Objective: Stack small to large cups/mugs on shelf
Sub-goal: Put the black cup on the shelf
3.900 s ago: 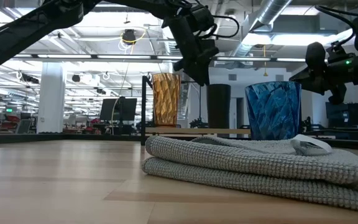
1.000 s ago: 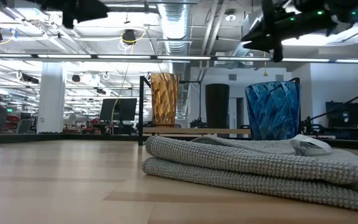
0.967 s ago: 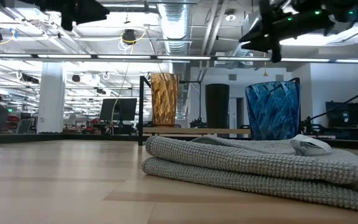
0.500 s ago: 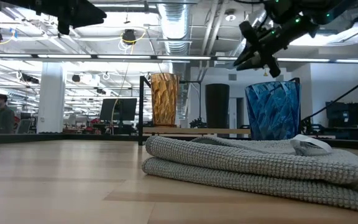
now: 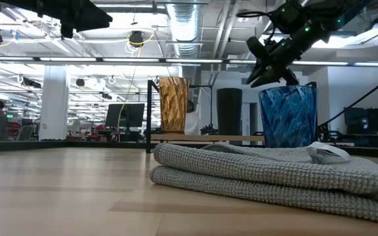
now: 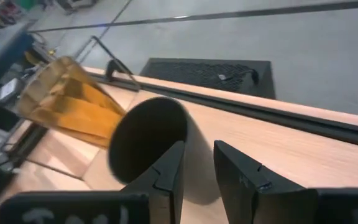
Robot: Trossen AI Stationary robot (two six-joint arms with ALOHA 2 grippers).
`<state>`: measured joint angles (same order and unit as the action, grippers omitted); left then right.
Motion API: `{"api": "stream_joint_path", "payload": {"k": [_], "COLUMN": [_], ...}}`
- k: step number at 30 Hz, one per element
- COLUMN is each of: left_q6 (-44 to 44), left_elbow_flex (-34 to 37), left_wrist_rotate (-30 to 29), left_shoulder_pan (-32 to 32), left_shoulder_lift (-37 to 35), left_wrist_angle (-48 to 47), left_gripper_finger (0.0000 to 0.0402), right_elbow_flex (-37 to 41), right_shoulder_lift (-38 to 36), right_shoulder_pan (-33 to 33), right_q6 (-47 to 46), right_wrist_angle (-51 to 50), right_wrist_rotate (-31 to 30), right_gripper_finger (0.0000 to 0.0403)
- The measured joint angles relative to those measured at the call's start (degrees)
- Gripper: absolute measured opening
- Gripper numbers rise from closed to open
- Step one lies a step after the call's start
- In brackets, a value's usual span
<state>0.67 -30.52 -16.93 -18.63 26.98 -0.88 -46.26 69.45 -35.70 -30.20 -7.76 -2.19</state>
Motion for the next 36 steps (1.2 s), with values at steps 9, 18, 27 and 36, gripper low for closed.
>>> {"api": "stream_joint_path", "payload": {"k": [9, 18, 27, 36], "left_q6": [0.0, 0.1, 0.3, 0.3], "left_elbow_flex": [0.0, 0.0, 0.0, 0.0], "left_wrist_rotate": [0.0, 0.0, 0.0, 0.0], "left_shoulder_pan": [0.0, 0.0, 0.0, 0.0], "left_shoulder_lift": [0.0, 0.0, 0.0, 0.0], "left_wrist_angle": [-0.1, -0.1, -0.1, -0.1], "left_gripper_finger": [0.0119, 0.0119, 0.0119, 0.0119], "right_elbow_flex": [-0.1, -0.1, 0.0, 0.0], "right_shoulder_lift": [0.0, 0.3, 4.5, 5.0], "right_shoulder_pan": [0.2, 1.2, 1.2, 1.2], "right_q6": [-0.2, -1.4, -1.3, -1.0], "right_wrist_angle": [-2.5, -2.5, -0.6, 0.9], "right_wrist_rotate": [-1.3, -1.1, -0.9, -0.9], "right_gripper_finger": [0.0107, 0.0107, 0.0107, 0.0107]}}
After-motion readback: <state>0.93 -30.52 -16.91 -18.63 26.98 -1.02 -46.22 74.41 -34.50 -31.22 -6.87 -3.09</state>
